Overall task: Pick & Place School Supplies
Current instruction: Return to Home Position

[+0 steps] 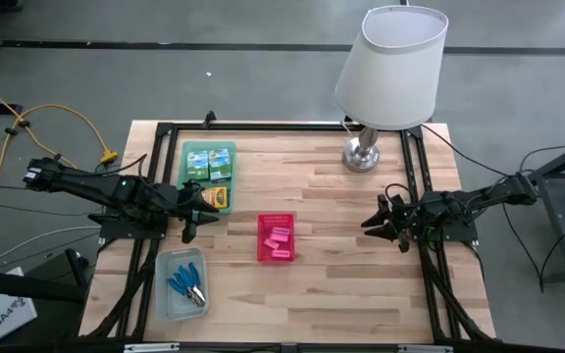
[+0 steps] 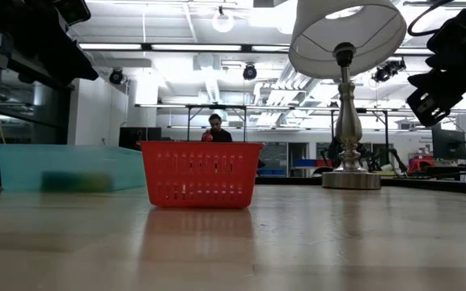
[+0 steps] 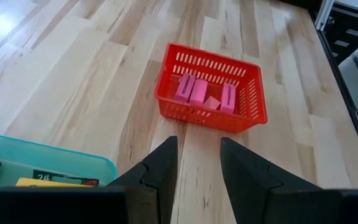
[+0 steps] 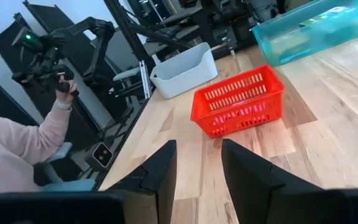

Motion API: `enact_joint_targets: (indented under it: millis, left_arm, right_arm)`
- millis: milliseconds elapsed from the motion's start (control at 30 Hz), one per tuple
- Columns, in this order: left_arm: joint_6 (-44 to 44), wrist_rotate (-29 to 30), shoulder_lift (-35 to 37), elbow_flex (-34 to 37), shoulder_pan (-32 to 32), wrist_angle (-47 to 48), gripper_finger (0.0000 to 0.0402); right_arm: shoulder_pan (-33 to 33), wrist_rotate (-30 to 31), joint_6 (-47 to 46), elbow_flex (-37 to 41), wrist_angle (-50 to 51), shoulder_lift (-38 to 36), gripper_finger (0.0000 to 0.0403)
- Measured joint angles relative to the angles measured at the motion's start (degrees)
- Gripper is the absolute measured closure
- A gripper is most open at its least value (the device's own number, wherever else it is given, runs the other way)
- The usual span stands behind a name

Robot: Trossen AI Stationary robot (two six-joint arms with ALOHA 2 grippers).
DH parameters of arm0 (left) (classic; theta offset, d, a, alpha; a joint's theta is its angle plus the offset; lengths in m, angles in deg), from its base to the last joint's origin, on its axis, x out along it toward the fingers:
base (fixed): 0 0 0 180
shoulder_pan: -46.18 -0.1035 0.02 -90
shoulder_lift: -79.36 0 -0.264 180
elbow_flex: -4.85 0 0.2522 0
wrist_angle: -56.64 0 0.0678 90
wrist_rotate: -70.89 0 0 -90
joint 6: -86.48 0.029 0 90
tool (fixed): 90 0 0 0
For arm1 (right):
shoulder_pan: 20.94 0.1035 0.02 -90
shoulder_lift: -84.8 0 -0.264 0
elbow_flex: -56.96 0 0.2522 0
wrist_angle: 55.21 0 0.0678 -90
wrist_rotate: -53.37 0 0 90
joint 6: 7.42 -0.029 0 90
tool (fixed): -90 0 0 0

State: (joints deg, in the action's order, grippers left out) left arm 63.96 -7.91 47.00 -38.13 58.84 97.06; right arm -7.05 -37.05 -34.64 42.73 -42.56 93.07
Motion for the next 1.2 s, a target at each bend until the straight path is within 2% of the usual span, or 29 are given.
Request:
enact_joint_targets:
  millis: [633, 833, 1200]
  left_arm:
    - [0.06, -1.26, 0.02, -0.01, 0.00, -0.18, 0.0285]
    - [1.71, -3.97, 0.02, -0.02, 0.00, -0.65, 0.0285]
    - [5.46, -3.58, 1.65, 0.00, 1.85, -0.57, 0.0285]
  right_arm:
    - [0.00, -0.62, 0.90, 0.04, 0.33, 0.02, 0.0284]
    - [0.00, -0.62, 0.92, 0.04, 0.33, 0.02, 0.0284]
    - [0.00, -0.62, 0.92, 0.09, 0.27, 0.02, 0.0284]
